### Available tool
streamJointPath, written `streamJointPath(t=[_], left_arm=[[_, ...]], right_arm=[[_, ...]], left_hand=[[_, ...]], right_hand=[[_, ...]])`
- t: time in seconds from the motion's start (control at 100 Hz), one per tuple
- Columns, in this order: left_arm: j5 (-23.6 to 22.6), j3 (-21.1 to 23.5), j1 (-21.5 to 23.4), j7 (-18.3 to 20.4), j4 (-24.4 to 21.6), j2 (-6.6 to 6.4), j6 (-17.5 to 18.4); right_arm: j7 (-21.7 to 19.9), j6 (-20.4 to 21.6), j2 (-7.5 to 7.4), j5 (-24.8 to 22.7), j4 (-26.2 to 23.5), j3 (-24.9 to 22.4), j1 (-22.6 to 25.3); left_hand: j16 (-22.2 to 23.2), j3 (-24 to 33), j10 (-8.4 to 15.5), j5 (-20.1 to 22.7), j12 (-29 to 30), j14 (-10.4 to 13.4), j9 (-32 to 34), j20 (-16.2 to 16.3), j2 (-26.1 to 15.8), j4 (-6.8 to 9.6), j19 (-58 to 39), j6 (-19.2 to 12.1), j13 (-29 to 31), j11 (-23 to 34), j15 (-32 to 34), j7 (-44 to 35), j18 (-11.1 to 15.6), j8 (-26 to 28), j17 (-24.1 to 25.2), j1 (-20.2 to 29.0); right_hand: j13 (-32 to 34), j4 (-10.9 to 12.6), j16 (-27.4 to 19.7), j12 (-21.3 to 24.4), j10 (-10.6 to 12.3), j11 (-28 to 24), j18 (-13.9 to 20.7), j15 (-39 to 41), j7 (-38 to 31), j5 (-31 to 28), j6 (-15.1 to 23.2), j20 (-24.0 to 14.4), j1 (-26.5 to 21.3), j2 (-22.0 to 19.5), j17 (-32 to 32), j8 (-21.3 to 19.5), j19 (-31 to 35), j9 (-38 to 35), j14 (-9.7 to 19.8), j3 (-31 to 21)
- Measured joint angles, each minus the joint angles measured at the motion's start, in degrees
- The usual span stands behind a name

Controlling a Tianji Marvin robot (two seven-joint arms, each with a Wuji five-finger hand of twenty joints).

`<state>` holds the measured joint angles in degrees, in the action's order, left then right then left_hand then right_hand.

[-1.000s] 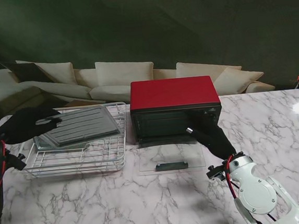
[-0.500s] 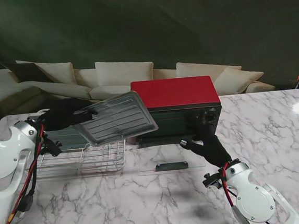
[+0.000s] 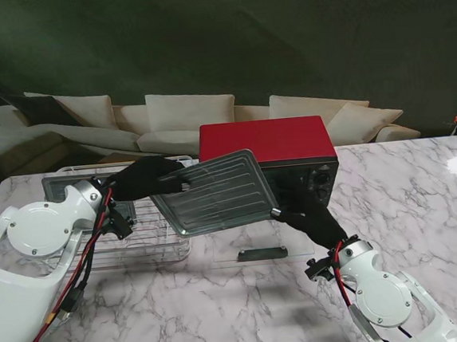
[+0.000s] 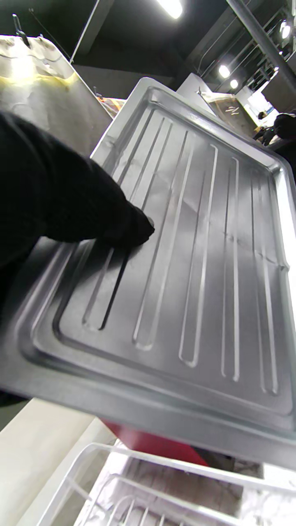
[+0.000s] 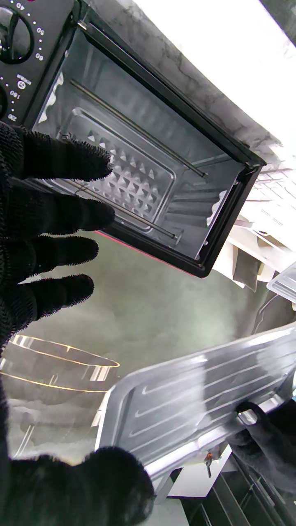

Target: Slide the trays into the oven

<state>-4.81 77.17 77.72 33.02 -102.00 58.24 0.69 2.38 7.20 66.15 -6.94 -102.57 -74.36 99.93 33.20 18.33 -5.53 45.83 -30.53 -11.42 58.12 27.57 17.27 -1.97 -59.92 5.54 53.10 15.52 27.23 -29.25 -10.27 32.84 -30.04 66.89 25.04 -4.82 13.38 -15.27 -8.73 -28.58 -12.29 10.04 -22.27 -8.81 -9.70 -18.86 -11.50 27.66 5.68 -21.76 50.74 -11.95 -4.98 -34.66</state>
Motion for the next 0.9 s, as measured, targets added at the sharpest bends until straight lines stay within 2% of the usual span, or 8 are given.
streamJointPath(t=[0.28,0.45,0.51,0.61,0.7,0.72,0.81,0.9], left_arm=[[0.2,-2.9,-1.9,0.2,1.4,0.37,-1.6],[0.0,-4.0,-2.6,0.7,1.8,0.38,-1.7],[-0.1,-4.3,-2.9,1.1,2.0,0.36,-1.8],[-0.4,-5.0,-3.5,1.7,2.3,0.30,-2.0],[-0.4,-5.5,-3.8,1.7,2.5,0.29,-2.4],[-0.4,-5.6,-3.9,1.7,2.6,0.29,-2.4],[-0.5,-6.2,-4.3,1.7,3.0,0.29,-2.5],[-0.7,-7.0,-4.9,1.7,3.5,0.30,-2.8]], right_arm=[[-1.6,-0.3,-0.39,0.0,0.4,1.1,-1.6],[-2.7,-0.5,-0.46,1.8,0.4,1.7,-2.3],[-3.1,-0.6,-0.49,2.5,0.4,2.0,-2.5],[-3.2,-0.8,-0.49,3.0,0.4,2.4,-2.8],[-3.2,-0.8,-0.43,3.8,0.6,2.7,-3.0],[-3.2,-0.8,-0.42,4.0,0.6,2.7,-3.0],[-3.5,-1.0,-0.41,4.3,0.7,2.8,-3.1],[-4.0,-1.6,-0.42,4.8,0.8,3.0,-3.1]], left_hand=[[0.0,0.0,-0.1,0.0,0.0,0.0,0.0,0.0,0.0,0.00,0.0,0.2,0.0,0.0,0.0,0.0,0.0,0.1,0.1,0.0],[0.0,0.0,-0.1,0.0,0.0,0.0,0.0,0.0,0.0,0.00,0.0,0.2,0.0,0.0,0.0,0.0,0.0,0.1,0.1,0.0],[0.0,0.0,-0.1,0.0,0.0,-0.1,0.0,0.0,0.0,0.00,0.0,0.2,-0.1,0.0,0.0,0.0,0.0,0.1,0.1,0.0],[0.0,0.0,-0.1,0.0,0.0,-0.1,0.0,0.0,0.0,0.00,0.0,0.2,-0.3,0.0,0.0,0.0,0.0,0.2,0.2,0.0],[0.0,0.0,-0.1,0.0,0.0,-0.2,0.0,0.0,0.0,0.00,0.0,0.2,-0.6,0.0,0.0,0.0,0.0,0.2,0.4,0.0],[0.0,0.0,-0.1,0.0,0.0,-0.2,0.0,0.0,0.0,0.00,0.0,0.2,-0.6,0.0,0.0,0.0,0.0,0.2,0.4,0.0],[0.0,0.0,-0.1,0.0,0.0,-0.2,0.0,0.0,0.0,0.00,0.0,0.2,-0.6,0.0,0.0,0.0,0.0,0.2,0.4,0.0],[0.0,0.0,-0.1,0.0,0.0,-0.2,0.0,0.0,0.0,0.00,0.0,0.2,-0.6,0.0,0.0,0.0,0.0,0.2,0.5,0.0]], right_hand=[[3.2,0.0,3.9,-1.3,-1.3,-3.4,0.0,6.4,-1.4,-1.6,-0.6,-2.6,-1.8,-0.1,4.0,-0.1,5.9,-2.3,-1.3,-0.3],[5.7,0.0,5.1,-2.1,-1.5,-4.9,0.1,9.3,-3.5,-1.6,-0.6,-3.4,-6.1,-0.3,7.4,-0.6,8.4,-3.9,-1.7,1.9],[6.0,0.0,5.1,-2.2,-1.5,-5.5,0.1,10.0,-4.3,-2.8,-0.7,-3.4,-8.9,-0.4,8.4,-0.6,8.5,-4.6,-1.8,4.2],[6.8,0.0,5.7,-2.9,-1.5,-6.9,0.1,11.3,-6.3,-2.8,-0.7,-3.4,-12.9,-3.7,9.3,-0.7,9.6,-5.2,-1.9,8.7],[8.2,0.1,6.4,-3.5,-1.5,-8.5,0.1,13.4,-8.1,-2.8,-0.7,-3.4,-19.5,-6.6,11.7,-0.7,11.3,-5.9,-2.1,12.6],[8.7,0.1,6.9,-3.6,-1.5,-9.0,0.1,13.8,-8.7,-2.9,-0.7,-3.4,-19.5,-6.5,12.5,-0.8,11.9,-6.0,-2.2,11.3],[11.1,-0.3,8.0,-4.6,-1.5,-11.2,0.1,16.6,-10.6,-3.7,-0.7,-3.4,-15.8,-6.5,16.8,-1.3,14.7,-7.4,-2.3,-4.9],[13.3,-1.3,9.3,-5.8,-1.7,-13.5,0.1,19.4,-11.9,-4.3,-0.8,-3.5,-15.8,-6.5,21.1,-1.9,17.4,-8.9,-2.7,-8.7]])
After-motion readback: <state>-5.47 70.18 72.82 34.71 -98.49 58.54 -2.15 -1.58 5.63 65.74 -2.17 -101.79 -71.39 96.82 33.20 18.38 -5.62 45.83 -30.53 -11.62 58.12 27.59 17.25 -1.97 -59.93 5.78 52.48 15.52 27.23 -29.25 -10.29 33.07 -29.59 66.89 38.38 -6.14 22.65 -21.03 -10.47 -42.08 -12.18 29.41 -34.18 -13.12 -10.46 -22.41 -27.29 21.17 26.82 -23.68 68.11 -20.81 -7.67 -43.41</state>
